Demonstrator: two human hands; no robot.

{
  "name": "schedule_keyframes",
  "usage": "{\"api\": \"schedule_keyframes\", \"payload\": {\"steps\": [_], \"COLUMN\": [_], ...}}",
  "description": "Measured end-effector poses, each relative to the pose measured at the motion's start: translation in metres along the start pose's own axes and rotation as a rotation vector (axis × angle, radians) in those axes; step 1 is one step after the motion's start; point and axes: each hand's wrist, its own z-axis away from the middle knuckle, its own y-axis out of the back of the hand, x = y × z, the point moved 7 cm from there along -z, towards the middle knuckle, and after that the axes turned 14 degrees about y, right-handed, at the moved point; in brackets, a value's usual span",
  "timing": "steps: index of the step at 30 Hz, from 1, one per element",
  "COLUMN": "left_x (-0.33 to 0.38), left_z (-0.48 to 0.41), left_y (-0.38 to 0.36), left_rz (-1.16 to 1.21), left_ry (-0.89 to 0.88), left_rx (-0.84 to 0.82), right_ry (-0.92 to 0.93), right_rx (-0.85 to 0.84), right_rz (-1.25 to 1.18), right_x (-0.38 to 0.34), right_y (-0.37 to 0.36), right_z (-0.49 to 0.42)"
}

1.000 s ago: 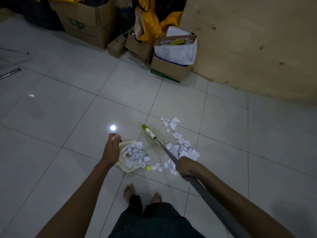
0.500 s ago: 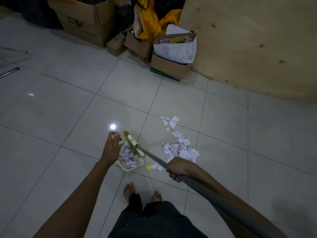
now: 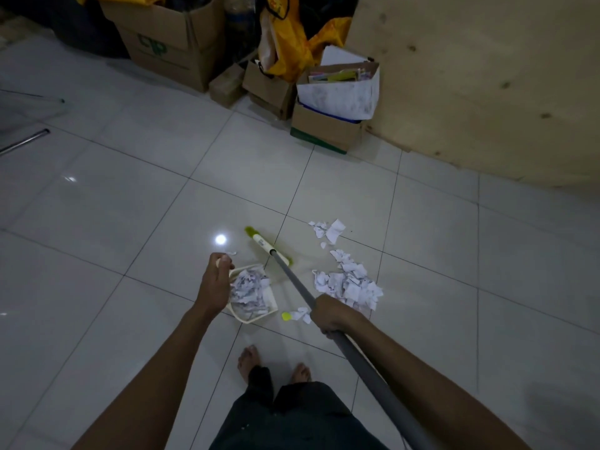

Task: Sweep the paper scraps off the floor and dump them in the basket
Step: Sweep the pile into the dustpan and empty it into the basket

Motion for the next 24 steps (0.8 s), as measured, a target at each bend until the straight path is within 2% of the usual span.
{"api": "schedule_keyframes", "payload": {"steps": [1, 2, 4, 8, 11, 17, 24], "left_x": [0.001, 0.001, 0.001, 0.001, -0.01, -0.044, -0.074], "left_z": [0.0, 0.001, 0.002, 0.004, 0.005, 0.006, 0.008], "left_y": [0.0, 0.001, 0.003, 0.008, 0.025, 0.08, 0.111], "left_rz": [0.004, 0.009, 0.022, 0.029, 0.059, 0.113, 0.285], "left_ry": [-0.007, -0.017, -0.032, -0.035, -0.023, 0.06, 0.227], "left_rx": [0.003, 0.009, 0.018, 0.048, 0.136, 0.295, 0.428], "right_ry": [-0.077, -0.015, 0.0, 0.011, -0.001, 0.043, 0.068], "right_rx": [0.0, 0.024, 0.014, -0.013, -0.055, 0.029, 0.025], "right_rz": [-0.092, 0.028, 0.057, 0.056, -0.032, 0.089, 0.141], "right_x": [0.003, 0.002, 0.005, 0.006, 0.01, 0.0, -0.028], "right_y": [-0.002, -0.001, 0.004, 0.014, 0.019, 0.054, 0.061], "right_z": [0.005, -0.001, 0.001, 0.017, 0.027, 0.037, -0.003]}}
